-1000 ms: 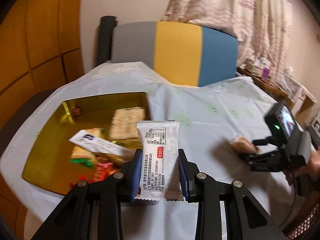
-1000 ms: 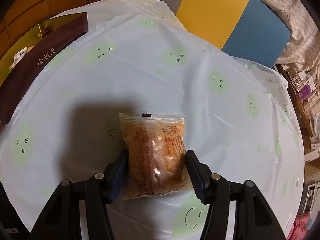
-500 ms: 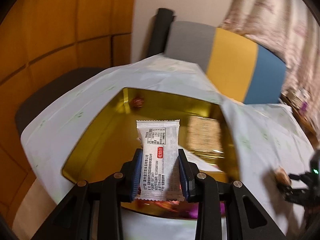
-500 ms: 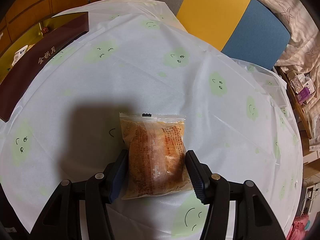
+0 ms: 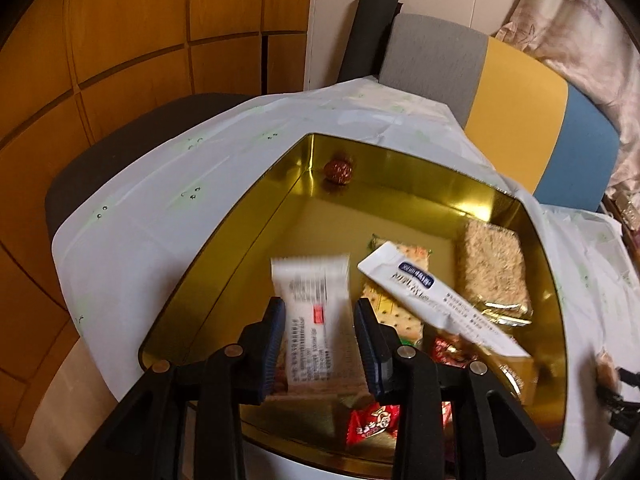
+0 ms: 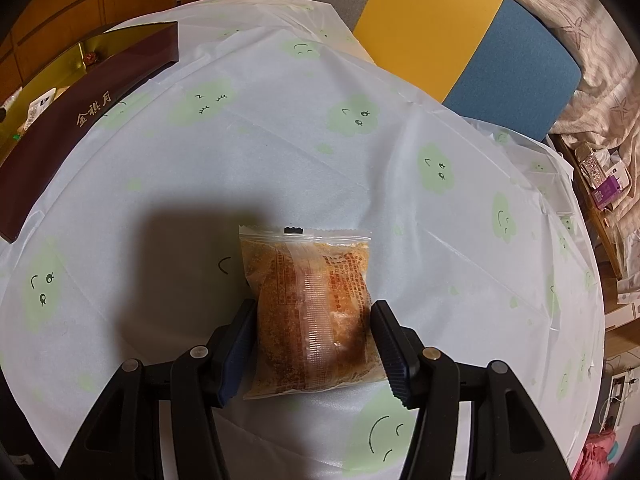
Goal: Organize snacks
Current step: 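Lower the biscuit packet into the gold tin and open the left tool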
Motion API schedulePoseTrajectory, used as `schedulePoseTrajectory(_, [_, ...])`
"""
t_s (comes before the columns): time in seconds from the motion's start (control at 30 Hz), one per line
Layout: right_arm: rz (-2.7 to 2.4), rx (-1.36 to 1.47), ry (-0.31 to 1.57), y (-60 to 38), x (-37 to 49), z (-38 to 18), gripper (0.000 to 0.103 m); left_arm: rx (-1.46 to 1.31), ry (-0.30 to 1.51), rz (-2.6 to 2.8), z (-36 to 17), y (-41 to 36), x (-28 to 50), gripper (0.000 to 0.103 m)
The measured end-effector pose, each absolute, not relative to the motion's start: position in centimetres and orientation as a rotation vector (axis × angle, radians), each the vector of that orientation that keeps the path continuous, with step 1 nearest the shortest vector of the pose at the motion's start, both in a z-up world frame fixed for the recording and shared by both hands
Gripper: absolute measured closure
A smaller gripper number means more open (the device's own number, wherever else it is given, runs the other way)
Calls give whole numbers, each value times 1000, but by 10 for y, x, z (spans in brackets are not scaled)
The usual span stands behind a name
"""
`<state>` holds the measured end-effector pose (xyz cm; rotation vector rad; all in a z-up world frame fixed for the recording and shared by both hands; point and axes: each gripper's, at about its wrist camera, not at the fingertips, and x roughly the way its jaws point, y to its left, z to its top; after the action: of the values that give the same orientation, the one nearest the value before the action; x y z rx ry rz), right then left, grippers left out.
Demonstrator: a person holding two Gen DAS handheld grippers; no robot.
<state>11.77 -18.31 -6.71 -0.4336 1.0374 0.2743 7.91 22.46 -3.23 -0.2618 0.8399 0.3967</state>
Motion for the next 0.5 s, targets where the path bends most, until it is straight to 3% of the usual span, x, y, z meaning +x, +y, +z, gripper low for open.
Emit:
schedulePoseTrajectory(0.1, [275, -433, 1037, -183, 118, -67, 45, -254, 841, 396, -35, 221, 78, 55])
schedulePoseTrajectory(0.5, [272, -437, 1036, -182, 117, -66, 45, -153, 759, 301, -9, 175, 61, 55])
